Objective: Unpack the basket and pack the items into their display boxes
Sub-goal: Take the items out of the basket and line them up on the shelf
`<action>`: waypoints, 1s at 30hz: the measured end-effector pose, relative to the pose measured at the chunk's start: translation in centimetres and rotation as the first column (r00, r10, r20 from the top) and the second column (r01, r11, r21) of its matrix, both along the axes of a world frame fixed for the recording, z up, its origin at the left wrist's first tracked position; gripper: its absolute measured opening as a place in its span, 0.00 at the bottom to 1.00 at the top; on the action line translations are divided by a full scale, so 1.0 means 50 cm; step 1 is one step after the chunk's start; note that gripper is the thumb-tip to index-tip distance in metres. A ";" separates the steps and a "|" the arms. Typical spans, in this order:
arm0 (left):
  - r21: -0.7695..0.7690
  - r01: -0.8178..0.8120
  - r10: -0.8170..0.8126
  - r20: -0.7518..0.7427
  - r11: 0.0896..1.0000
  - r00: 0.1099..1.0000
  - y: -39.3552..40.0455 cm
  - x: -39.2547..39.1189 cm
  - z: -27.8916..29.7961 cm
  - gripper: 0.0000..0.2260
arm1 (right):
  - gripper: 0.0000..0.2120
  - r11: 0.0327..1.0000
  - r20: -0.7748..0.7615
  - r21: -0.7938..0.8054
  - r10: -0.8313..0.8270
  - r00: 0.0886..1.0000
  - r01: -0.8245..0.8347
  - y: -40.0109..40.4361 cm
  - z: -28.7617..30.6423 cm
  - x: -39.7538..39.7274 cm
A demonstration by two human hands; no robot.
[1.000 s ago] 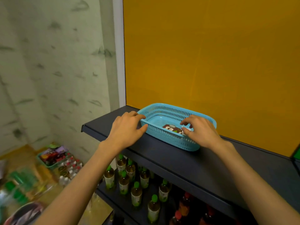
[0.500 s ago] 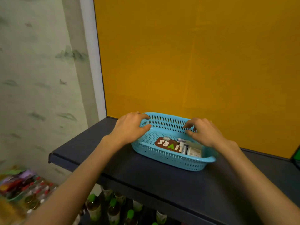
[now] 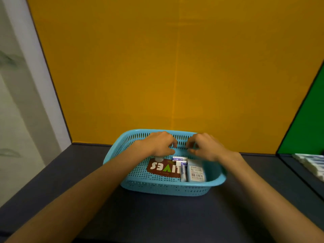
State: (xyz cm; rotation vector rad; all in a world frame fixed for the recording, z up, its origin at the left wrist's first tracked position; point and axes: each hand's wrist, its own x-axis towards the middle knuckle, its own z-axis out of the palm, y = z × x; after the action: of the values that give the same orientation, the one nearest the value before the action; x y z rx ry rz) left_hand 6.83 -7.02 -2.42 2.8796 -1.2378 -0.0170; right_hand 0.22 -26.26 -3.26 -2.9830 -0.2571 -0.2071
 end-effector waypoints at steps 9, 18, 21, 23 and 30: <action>0.166 0.185 -0.187 -0.005 0.968 0.982 -0.063 0.015 -0.044 0.13 | 0.06 0.999 -0.039 -0.003 -0.040 0.998 0.040 -0.006 -0.008 0.001; 0.068 0.054 -0.048 -0.090 0.996 0.995 -0.010 0.063 -0.030 0.10 | 0.06 1.000 -0.133 0.010 -0.009 0.991 0.010 0.016 -0.018 0.018; -0.096 -0.002 -0.009 -0.117 0.995 0.993 0.034 0.075 -0.008 0.11 | 0.07 1.000 -0.224 0.008 -0.014 0.974 0.016 0.030 -0.016 0.027; -0.161 -0.014 -0.008 -0.137 0.987 0.990 0.063 0.075 0.006 0.12 | 0.08 1.000 -0.272 0.004 -0.024 0.962 0.026 0.034 -0.017 0.034; -0.397 -0.061 0.009 -0.133 0.916 0.991 0.151 0.043 0.028 0.11 | 0.11 0.996 -0.367 -0.084 -0.066 0.928 0.037 0.042 -0.038 0.051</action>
State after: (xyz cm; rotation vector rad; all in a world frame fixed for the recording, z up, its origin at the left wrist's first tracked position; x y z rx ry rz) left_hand 8.98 0.53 -1.04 2.5024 -1.0251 0.0452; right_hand 2.79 -24.17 -5.16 -3.0251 -0.1442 0.3673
